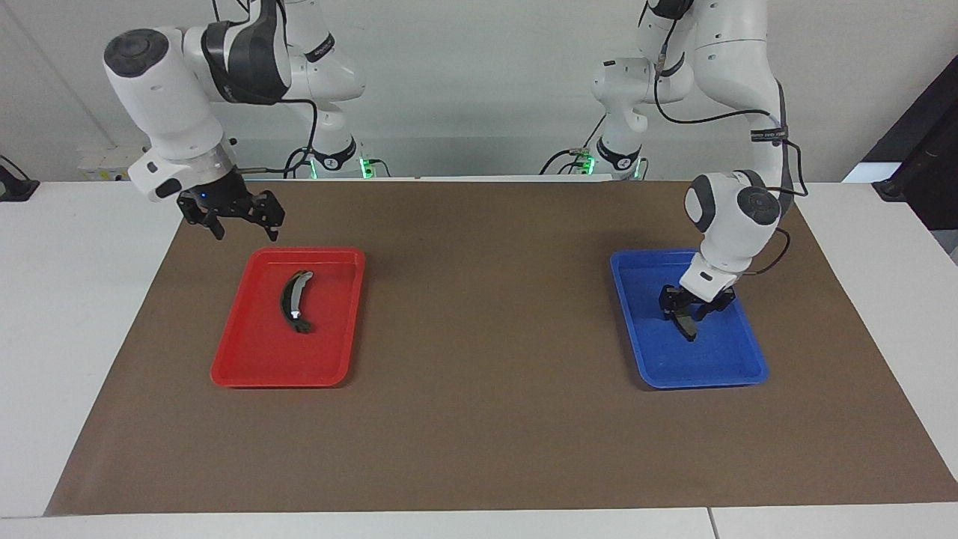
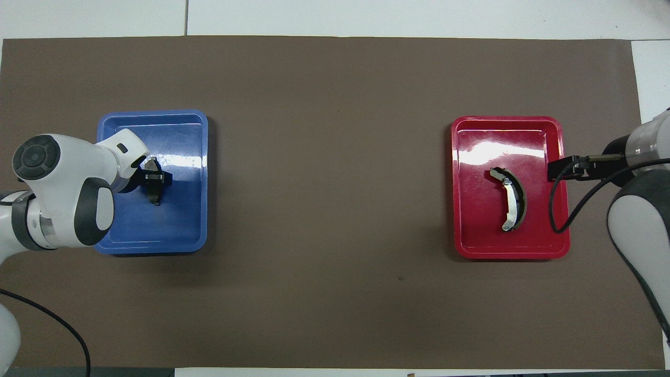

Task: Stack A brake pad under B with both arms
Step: 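Lift the flat pad with the left gripper while the right gripper grasps the curved pad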

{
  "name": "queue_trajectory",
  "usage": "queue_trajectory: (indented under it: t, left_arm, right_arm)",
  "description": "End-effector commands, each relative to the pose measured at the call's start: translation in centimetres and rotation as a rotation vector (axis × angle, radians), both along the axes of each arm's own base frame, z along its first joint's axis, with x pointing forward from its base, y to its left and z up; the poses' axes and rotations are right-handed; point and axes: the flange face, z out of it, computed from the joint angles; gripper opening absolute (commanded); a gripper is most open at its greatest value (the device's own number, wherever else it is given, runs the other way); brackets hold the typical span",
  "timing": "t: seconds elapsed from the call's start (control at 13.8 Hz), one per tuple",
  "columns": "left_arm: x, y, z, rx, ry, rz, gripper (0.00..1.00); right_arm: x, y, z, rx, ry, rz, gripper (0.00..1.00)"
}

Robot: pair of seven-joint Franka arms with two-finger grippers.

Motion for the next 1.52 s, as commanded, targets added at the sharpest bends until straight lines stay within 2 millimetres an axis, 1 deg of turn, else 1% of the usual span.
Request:
queue_trajectory:
  t: [0.0,0.07,0.14,0.22,0.29,0.36,0.43,0.51,0.58,0.65,0.72,0.87,1.01,1.08,1.23,1.3,1.45]
  left_arm:
    - [-0.4,-0.2,0.0,-0.007,0.012,0.040,0.21]
    - [-0.4,-0.2,0.4,-0.007,0.022,0.033,0.13]
    - [-0.2,-0.2,1.6,-0.008,0.013,0.032,0.08]
    - [0.0,-0.3,3.0,-0.010,0.007,0.030,0.07]
    - [0.1,-0.5,4.3,-0.011,0.016,0.030,0.07]
    - [0.3,-1.5,5.4,-0.010,0.032,0.015,0.07]
    - [0.3,-2.7,6.2,-0.009,0.044,-0.004,0.06]
    - [0.2,-4.0,6.4,-0.010,0.042,-0.022,0.04]
    - [0.1,-5.9,6.4,-0.011,0.033,-0.024,0.02]
    - [-0.2,-7.9,6.5,-0.014,0.028,-0.015,0.01]
    - [-0.5,-9.8,6.6,-0.016,0.018,-0.024,0.01]
    - [-1.7,-15.3,6.4,-0.027,-0.004,-0.019,0.01]
    - [-3.2,-20.3,6.3,-0.046,-0.033,-0.002,0.01]
    - [-3.9,-22.5,5.7,-0.051,-0.032,0.004,0.01]
    - [-4.4,-27.2,3.8,-0.063,-0.041,0.011,0.01]
    - [-4.5,-29.2,2.8,-0.065,-0.039,0.015,0.01]
    - [-4.3,-31.8,1.7,-0.084,-0.063,0.009,0.01]
  right_arm:
    - [-0.4,-0.1,-6.1,0.011,-0.014,0.047,1.00]
    - [-0.8,0.1,-8.0,0.016,-0.039,0.048,1.00]
    - [-1.2,0.1,-10.8,0.018,-0.052,0.053,1.00]
    - [-1.8,0.1,-13.2,0.017,-0.050,0.076,1.00]
    - [-2.2,0.1,-14.7,0.015,-0.074,0.086,1.00]
    - [-2.5,0.1,-15.7,0.014,-0.077,0.087,1.00]
    - [-2.3,0.1,-17.1,0.013,-0.064,0.092,1.00]
    - [-2.1,0.1,-17.7,0.011,-0.077,0.095,1.00]
    - [-2.1,0.1,-18.2,0.010,-0.075,0.112,1.00]
    - [-2.1,-0.2,-18.4,0.009,-0.077,0.117,1.00]
    - [-2.2,-0.3,-18.9,0.010,-0.068,0.120,1.00]
    - [-2.0,-0.4,-19.8,0.009,-0.069,0.117,1.00]
    - [-2.0,-0.4,-20.0,0.009,-0.066,0.119,0.99]
    - [-2.0,-0.5,-20.1,0.009,-0.064,0.122,0.96]
    - [-2.3,-0.4,-20.4,0.010,-0.057,0.125,0.89]
    - [-2.3,-0.5,-20.4,0.010,-0.055,0.125,0.82]
    - [-2.3,-0.4,-20.4,0.010,-0.050,0.137,0.54]
